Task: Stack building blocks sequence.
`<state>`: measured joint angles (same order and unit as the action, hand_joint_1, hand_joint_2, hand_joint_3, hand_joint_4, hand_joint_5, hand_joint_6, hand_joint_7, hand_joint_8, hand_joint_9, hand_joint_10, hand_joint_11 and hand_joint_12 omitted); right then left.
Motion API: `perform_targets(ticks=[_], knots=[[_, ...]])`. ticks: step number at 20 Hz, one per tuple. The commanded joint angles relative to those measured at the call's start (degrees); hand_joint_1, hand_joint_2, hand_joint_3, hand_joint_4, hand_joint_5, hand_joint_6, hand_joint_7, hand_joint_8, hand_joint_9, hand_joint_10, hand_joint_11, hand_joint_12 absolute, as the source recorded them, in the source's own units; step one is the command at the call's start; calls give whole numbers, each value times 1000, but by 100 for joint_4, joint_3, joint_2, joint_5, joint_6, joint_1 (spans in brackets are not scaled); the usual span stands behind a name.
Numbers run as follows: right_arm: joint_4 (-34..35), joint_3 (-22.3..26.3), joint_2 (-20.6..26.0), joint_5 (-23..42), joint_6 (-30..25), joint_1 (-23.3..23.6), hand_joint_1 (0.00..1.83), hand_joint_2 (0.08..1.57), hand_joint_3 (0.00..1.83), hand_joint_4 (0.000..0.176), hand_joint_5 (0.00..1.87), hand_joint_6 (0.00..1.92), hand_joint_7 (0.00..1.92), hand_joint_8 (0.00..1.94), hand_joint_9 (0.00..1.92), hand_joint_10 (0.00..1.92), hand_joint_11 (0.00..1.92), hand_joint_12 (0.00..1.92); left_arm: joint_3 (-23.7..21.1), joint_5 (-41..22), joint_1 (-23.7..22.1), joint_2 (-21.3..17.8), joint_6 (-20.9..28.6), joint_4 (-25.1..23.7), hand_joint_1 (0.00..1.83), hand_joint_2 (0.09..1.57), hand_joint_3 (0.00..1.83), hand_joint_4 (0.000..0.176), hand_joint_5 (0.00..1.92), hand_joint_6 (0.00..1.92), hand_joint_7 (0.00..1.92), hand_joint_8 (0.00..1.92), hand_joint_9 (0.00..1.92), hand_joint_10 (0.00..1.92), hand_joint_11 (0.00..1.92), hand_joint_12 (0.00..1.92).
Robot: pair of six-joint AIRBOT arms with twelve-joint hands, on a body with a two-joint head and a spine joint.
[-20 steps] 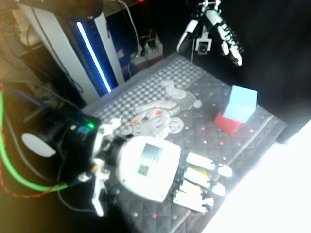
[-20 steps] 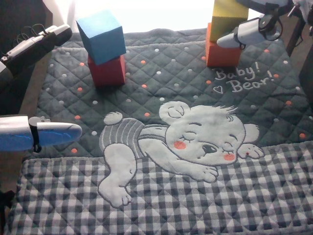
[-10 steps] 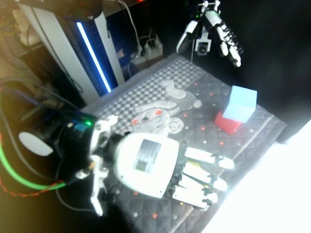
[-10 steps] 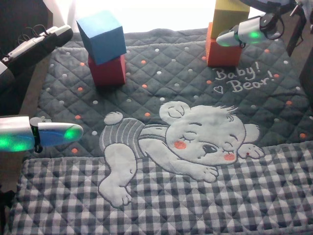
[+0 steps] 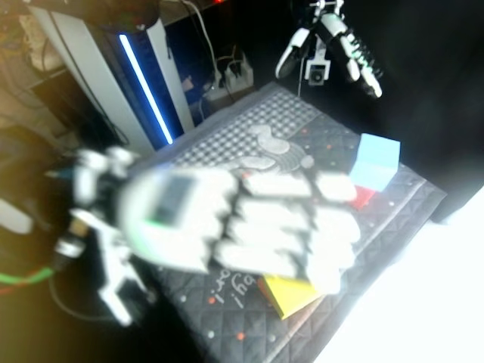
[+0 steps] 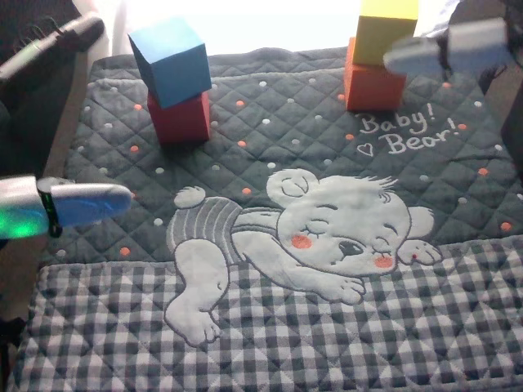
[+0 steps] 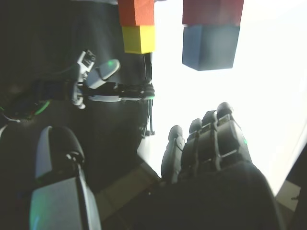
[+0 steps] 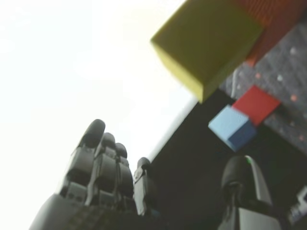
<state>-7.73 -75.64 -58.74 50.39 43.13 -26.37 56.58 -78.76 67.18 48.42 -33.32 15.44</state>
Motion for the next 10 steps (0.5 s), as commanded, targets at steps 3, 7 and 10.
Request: perform_targets(ticks=[3, 7, 10], knots=[[853, 639, 609, 2485, -4, -1064, 651, 939, 0, 150, 0, 0, 0, 0, 10, 5, 0, 398, -62, -963, -30, 4, 11, 40, 718, 846, 6, 136, 0, 0, 0, 0, 0, 0, 0, 0], [1844, 1413, 1031, 4462, -2, -2839, 671, 1047, 0, 139, 0, 0, 10, 1, 0, 0, 0, 100, -127, -1241, 120, -13, 30, 178, 401, 944, 43, 109, 0, 0, 0, 0, 0, 0, 25, 13], [2097, 1718, 1153, 5054, -1, -3531, 734, 1002, 0, 119, 1, 0, 105, 28, 0, 0, 0, 0, -204, -1609, 191, -33, 97, 200, 187, 1177, 8, 120, 0, 0, 0, 0, 0, 0, 3, 138]])
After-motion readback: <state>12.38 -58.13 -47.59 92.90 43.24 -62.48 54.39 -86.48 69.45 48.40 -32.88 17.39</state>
